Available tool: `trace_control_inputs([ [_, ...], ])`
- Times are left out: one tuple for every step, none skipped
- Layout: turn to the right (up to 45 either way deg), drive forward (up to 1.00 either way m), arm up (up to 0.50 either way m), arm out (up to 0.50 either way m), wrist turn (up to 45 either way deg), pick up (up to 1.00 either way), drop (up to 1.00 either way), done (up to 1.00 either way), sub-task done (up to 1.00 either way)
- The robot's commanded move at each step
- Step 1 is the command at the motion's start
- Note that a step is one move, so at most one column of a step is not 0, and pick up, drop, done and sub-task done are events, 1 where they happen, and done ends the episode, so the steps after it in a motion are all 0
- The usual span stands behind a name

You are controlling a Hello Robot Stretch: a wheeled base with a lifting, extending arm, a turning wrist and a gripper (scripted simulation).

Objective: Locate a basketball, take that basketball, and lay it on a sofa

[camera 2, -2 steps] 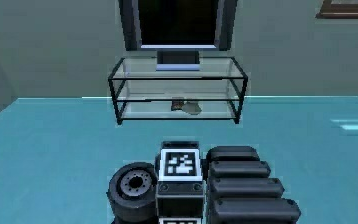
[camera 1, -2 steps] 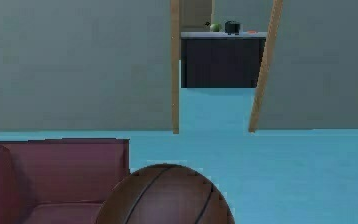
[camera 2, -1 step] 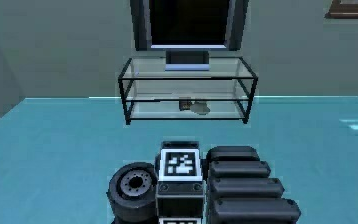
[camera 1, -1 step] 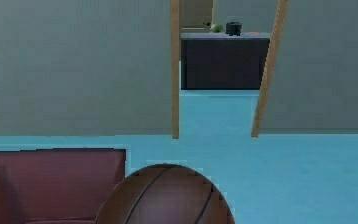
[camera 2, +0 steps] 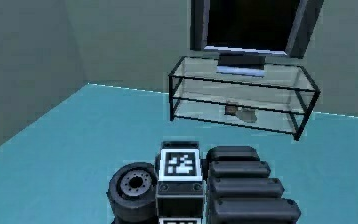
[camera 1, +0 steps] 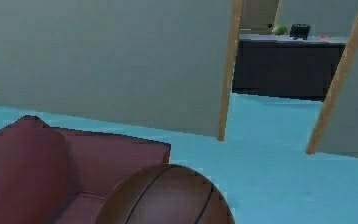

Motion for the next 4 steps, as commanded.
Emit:
trace_control_inputs([
  [15.0,0.0,0.0,0.0,0.0,0.0,0.0,0.0,0.0],
  [-3.0,0.0,0.0,0.0,0.0,0.0,0.0,0.0,0.0],
  [-15.0,0.0,0.0,0.0,0.0,0.0,0.0,0.0,0.0],
  [36.0,0.0,0.0,0.0,0.0,0.0,0.0,0.0,0.0],
])
